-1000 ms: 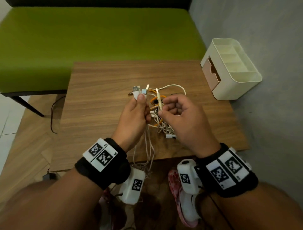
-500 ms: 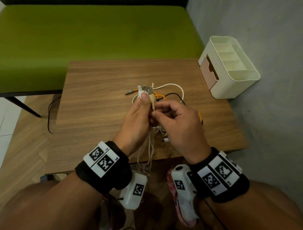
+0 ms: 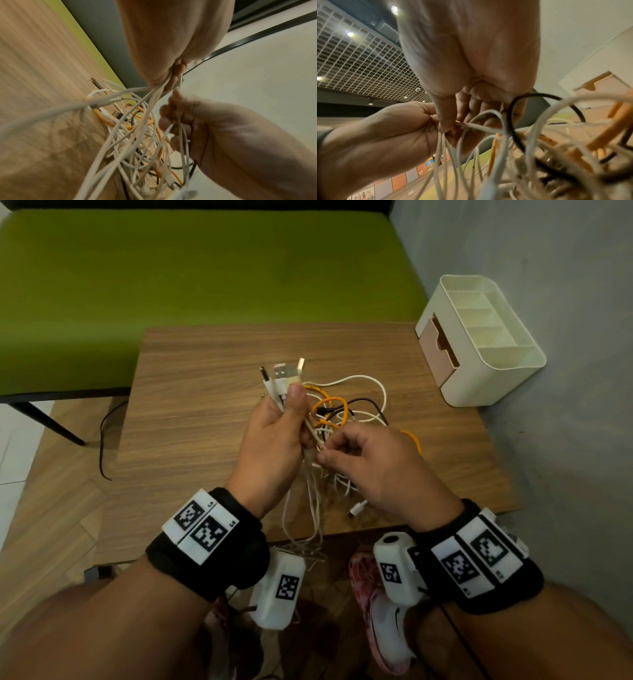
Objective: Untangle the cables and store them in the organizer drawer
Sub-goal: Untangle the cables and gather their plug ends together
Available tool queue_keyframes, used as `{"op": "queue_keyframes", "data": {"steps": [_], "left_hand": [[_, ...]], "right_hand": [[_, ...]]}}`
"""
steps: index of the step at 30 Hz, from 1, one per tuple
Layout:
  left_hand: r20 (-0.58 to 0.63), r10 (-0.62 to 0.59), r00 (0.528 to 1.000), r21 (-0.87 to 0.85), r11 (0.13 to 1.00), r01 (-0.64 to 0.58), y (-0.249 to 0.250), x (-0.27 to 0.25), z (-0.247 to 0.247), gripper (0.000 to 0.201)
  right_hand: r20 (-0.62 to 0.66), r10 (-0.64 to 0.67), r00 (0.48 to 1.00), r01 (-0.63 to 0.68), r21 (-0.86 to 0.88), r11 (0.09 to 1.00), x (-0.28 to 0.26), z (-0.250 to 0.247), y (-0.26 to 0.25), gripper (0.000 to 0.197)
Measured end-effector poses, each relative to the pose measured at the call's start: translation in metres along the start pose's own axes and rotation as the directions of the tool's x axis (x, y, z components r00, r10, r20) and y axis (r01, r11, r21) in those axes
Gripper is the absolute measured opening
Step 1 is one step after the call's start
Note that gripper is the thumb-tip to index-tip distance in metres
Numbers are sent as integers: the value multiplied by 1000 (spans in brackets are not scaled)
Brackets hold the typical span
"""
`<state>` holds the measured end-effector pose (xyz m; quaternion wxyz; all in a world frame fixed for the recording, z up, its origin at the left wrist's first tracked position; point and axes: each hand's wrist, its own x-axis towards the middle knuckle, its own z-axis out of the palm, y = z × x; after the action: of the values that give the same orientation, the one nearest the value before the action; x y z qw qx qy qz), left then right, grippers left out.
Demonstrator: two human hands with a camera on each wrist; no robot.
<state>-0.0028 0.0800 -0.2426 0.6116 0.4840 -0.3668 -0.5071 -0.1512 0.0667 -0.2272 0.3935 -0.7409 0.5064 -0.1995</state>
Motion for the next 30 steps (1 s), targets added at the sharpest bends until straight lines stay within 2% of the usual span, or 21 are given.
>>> {"op": "queue_keyframes", "data": {"steps": [3, 7, 9, 12, 13, 16, 18, 21, 22, 24, 26, 29, 30], "left_hand": [[-44, 24, 999, -8, 1000, -24, 2, 4, -4, 40], [-57, 44, 997, -26, 999, -45, 1, 5, -2, 46], [-69, 16, 998, -107, 994, -23, 6, 6, 1, 51], [-55, -49, 997, -326, 945, 28, 16, 7, 0, 46], [-53, -62, 997, -369, 929, 38, 19, 9, -2, 45], [-60, -87, 994, -365, 929, 59, 21, 11, -5, 43], [-46, -84, 995, -331, 941, 64, 20, 10, -4, 44], [-11, -81, 997, -294, 953, 74, 18, 8, 1, 44], [2, -78, 997, -296, 952, 74, 18, 6, 2, 44], [9, -74, 997, -309, 948, 73, 20, 5, 4, 44], [3, -77, 997, -326, 943, 73, 22, 5, 3, 44], [-7, -83, 997, -371, 926, 75, 26, 9, -1, 43], [-10, -81, 997, -378, 923, 72, 27, 10, -4, 43]], "right_hand": [[152, 31, 988, 2, -213, 977, 1, -3, 3, 22], [205, 74, 976, -10, -299, 954, 2, -8, 3, 25], [208, 93, 974, -10, -369, 929, 3, -12, 4, 21], [167, 88, 982, -3, -453, 892, 5, -16, 11, 5], [160, 78, 984, 4, -457, 889, 5, -17, 12, 12], [186, 42, 982, 29, -363, 931, 6, -20, 15, 39], [173, -20, 985, 68, -278, 958, 4, -23, 12, 48], [3, -179, 984, 179, -28, 984, -2, -22, 1, 43], [-41, -194, 980, 197, 84, 977, -3, -19, -3, 41], [-17, -167, 986, 166, 259, 952, -5, -8, -10, 35], [61, -150, 987, 131, 238, 962, -5, 3, -6, 26], [165, -86, 982, 75, 71, 995, -3, 5, 5, 6], [174, -67, 982, 67, 10, 998, -2, 3, 7, 9]]}}
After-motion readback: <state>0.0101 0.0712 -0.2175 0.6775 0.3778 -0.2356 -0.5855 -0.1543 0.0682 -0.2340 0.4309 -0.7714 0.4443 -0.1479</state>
